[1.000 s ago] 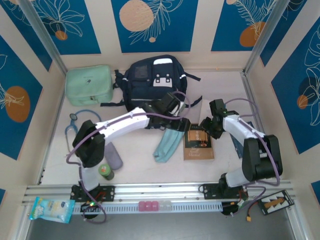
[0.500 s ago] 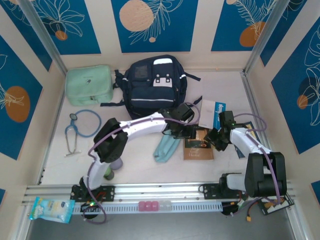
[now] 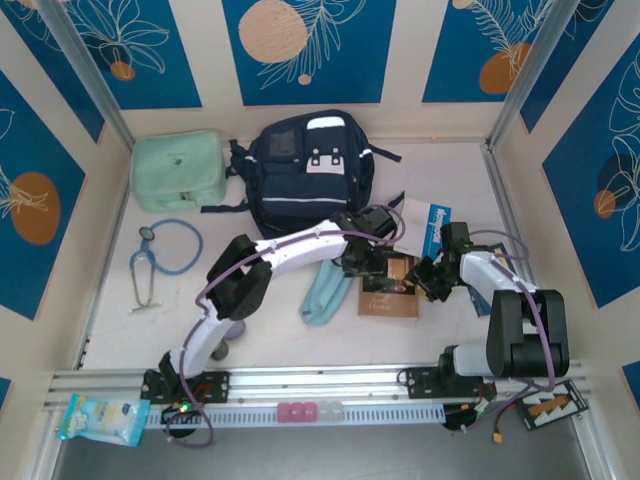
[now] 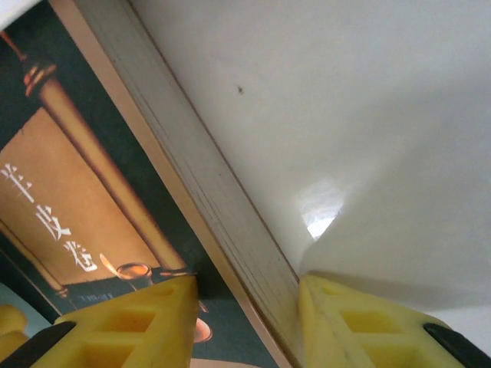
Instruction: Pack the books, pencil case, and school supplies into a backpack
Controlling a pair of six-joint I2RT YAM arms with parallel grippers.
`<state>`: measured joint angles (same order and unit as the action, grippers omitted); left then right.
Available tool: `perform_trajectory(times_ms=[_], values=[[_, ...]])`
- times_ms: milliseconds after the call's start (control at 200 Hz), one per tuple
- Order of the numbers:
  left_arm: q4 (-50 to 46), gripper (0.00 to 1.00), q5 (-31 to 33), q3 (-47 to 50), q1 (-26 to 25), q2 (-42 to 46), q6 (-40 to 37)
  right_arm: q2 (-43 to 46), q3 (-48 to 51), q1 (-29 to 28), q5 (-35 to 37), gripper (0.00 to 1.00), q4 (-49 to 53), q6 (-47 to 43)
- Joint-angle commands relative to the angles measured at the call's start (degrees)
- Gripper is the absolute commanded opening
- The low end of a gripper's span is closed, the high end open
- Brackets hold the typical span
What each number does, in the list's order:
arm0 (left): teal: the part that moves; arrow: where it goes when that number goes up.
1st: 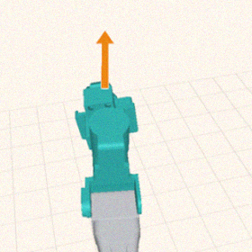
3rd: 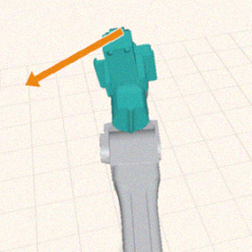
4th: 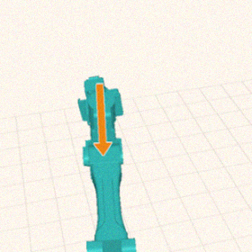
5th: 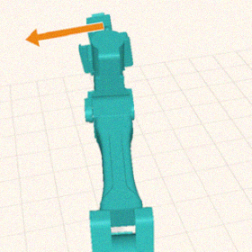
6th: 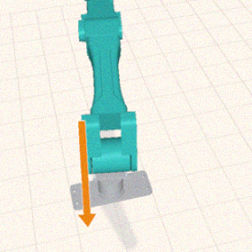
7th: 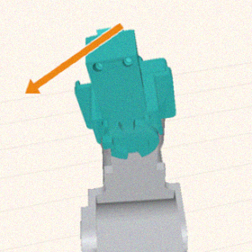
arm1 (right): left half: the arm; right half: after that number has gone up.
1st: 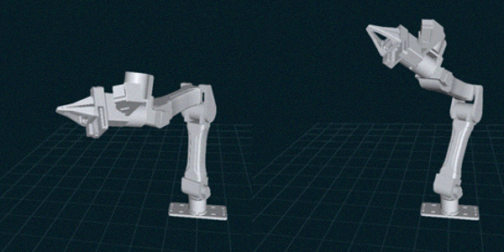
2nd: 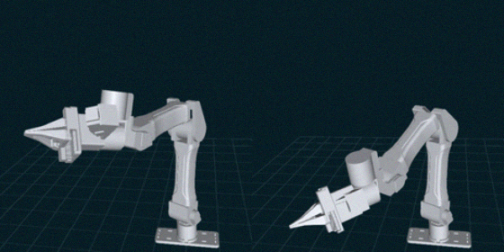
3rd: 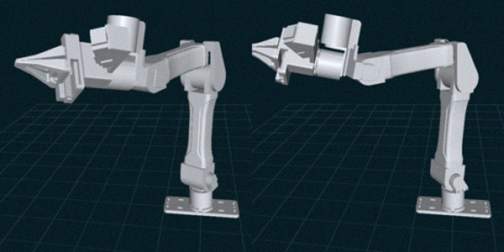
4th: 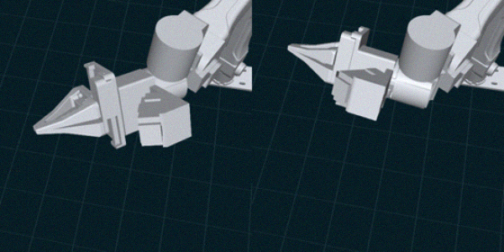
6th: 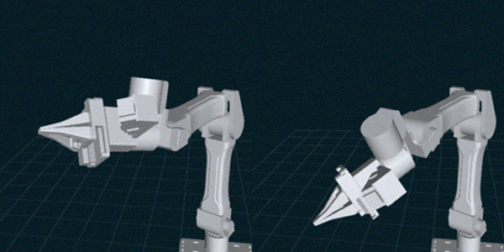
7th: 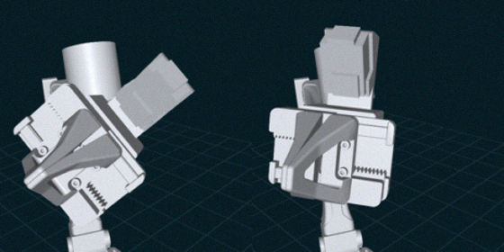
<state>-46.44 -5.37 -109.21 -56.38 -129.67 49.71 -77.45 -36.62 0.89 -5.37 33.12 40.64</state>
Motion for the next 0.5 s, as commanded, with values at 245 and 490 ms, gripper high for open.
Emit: perform_trajectory(times_ms=[245, 490], values=[[-1.2, 0.55, -0.8, -0.3, 0.6, -3.8, -0.3, 1.0, 0.5, -0.8, -6.3, 0.42, 4.3, -3.4], [-0.7, 0.49, -4.0, -2.0, 1.0, -7.0, -1.3, -0.3, -1.9, -2.9, -7.4, 0.44, 5.6, -6.0]])
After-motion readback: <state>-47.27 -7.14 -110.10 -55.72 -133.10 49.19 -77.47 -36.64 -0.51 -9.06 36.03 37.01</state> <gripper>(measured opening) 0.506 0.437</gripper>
